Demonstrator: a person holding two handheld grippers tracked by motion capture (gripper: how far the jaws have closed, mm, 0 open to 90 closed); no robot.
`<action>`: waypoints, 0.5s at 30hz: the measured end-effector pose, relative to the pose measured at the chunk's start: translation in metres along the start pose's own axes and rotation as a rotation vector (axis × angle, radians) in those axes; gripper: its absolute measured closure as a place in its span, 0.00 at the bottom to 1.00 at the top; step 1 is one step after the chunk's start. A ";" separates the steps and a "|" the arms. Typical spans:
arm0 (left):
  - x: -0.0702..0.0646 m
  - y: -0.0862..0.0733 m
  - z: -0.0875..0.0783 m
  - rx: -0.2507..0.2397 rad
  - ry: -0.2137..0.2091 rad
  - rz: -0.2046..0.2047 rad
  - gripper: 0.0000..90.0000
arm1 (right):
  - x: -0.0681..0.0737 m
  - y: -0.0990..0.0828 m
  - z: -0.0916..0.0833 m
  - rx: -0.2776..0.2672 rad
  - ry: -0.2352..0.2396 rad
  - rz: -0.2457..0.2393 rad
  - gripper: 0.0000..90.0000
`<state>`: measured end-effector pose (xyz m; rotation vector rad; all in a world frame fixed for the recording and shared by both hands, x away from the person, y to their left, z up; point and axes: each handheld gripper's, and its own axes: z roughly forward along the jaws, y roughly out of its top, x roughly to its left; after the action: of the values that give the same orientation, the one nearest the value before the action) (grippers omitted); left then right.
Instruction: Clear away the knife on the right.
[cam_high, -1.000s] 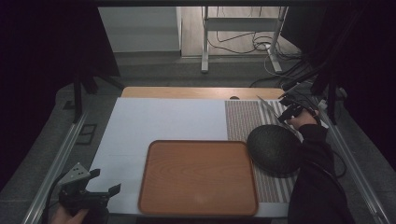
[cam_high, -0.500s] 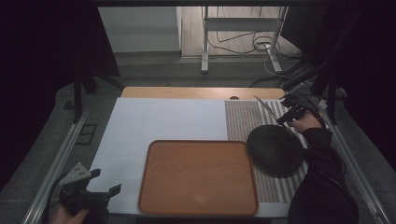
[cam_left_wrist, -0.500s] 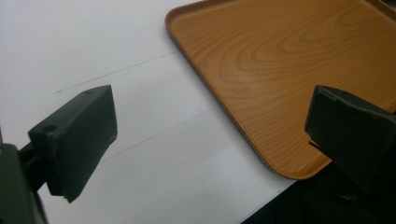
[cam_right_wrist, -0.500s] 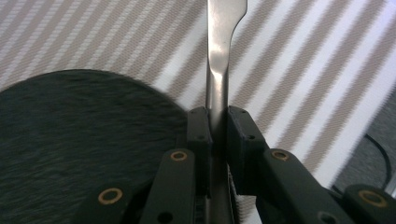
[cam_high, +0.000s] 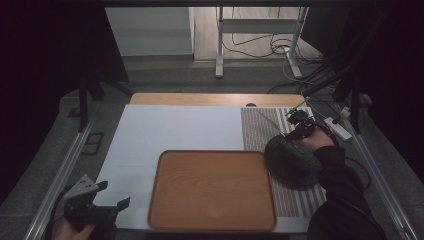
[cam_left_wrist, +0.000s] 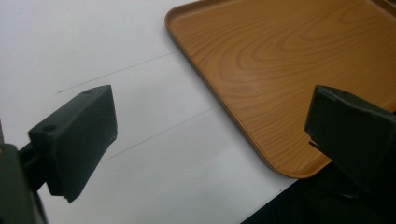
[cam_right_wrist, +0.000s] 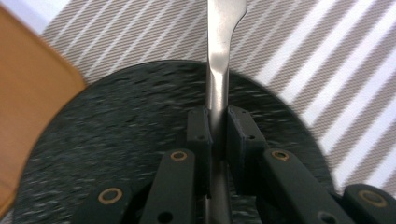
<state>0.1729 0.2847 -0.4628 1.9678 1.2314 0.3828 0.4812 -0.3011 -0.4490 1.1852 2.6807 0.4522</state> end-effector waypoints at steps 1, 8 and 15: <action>0.000 0.000 0.000 0.000 0.001 0.000 0.04 | 0.007 -0.002 0.000 0.004 0.008 -0.009 0.90; 0.000 0.000 0.000 0.002 0.002 0.001 0.04 | 0.030 -0.008 -0.002 0.005 0.025 -0.042 0.90; 0.000 0.000 0.000 0.003 0.003 0.000 0.04 | 0.059 -0.016 -0.005 0.006 0.052 -0.077 0.90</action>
<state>0.1730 0.2843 -0.4628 1.9707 1.2343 0.3849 0.4296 -0.2680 -0.4523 1.0814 2.7628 0.4696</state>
